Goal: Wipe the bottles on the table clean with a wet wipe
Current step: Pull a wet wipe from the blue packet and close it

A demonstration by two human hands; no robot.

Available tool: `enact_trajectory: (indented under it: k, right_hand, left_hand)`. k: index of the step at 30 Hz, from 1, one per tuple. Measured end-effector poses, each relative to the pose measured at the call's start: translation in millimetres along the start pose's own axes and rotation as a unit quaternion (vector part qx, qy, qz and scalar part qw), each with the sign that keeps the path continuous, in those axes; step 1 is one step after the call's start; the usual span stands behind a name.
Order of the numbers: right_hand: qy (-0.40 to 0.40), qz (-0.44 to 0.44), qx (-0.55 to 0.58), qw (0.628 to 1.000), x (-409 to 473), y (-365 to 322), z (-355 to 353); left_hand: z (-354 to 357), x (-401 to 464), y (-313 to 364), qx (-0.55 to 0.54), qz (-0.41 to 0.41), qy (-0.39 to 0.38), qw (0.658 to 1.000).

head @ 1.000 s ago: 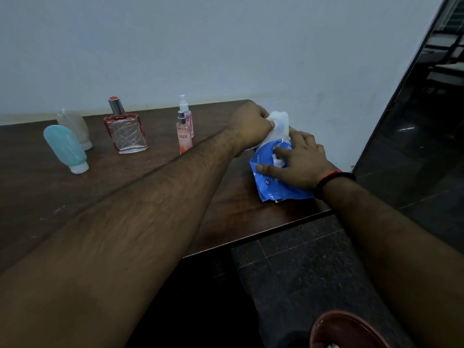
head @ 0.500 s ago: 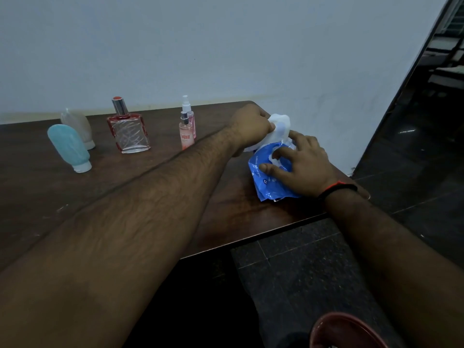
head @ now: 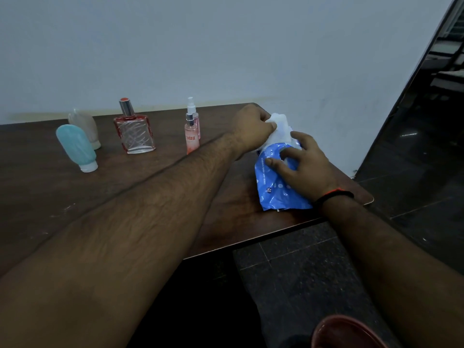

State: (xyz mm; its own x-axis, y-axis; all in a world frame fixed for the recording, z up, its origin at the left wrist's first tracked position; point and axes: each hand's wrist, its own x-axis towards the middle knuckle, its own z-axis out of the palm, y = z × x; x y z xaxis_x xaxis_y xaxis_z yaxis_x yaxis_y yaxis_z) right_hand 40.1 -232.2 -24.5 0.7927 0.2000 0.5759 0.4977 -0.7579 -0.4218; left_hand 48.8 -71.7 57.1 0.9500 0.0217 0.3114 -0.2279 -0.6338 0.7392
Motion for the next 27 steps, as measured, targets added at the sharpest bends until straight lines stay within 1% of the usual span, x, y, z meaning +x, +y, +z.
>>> enact_trajectory:
  k: [2, 5, 7, 11, 13, 14, 16, 19, 20, 23, 27]
  right_hand:
    - [0.015, -0.024, 0.002, 1.000, -4, 3, 2]
    - [0.001, -0.052, -0.014, 0.999, -4, 3, 0]
    - [-0.037, -0.053, -0.056, 0.996, -1, 3, -1]
    - [-0.160, 0.008, -0.121, 0.980, 10, -5, -8]
    - [-0.198, 0.023, -0.150, 0.968, 16, -11, -14]
    - [-0.203, 0.025, -0.165, 0.965, 17, -13, -17]
    - [-0.181, 0.028, -0.168, 0.969, 18, -14, -20]
    - [-0.084, 0.031, -0.107, 0.990, 15, -10, -18]
    - [-0.068, 0.024, -0.098, 0.993, 14, -7, -17]
    - [-0.085, 0.012, -0.106, 0.991, 10, -1, -16]
    - [-0.163, 0.036, -0.158, 0.973, 12, 1, -20]
  left_hand:
    - [-1, -1, -1, 0.002, 0.001, -0.005, 1.000]
    - [0, -2, -2, -0.001, 0.005, -0.003, 1.000]
    - [2, -3, -1, -0.009, 0.003, 0.000, 1.000]
    - [4, -1, 1, -0.012, -0.005, -0.004, 1.000]
    - [5, 2, 0, -0.006, -0.009, 0.004, 1.000]
    - [5, 4, -2, -0.001, -0.009, 0.014, 1.000]
    - [6, 7, -5, 0.009, -0.012, 0.035, 0.999]
    - [10, 12, -13, 0.008, -0.026, 0.053, 0.998]
    - [12, 13, -15, 0.010, -0.031, 0.054, 0.998]
    - [19, 14, -20, 0.007, -0.035, 0.051, 0.998]
    - [25, 15, -21, 0.018, -0.014, 0.048, 0.999]
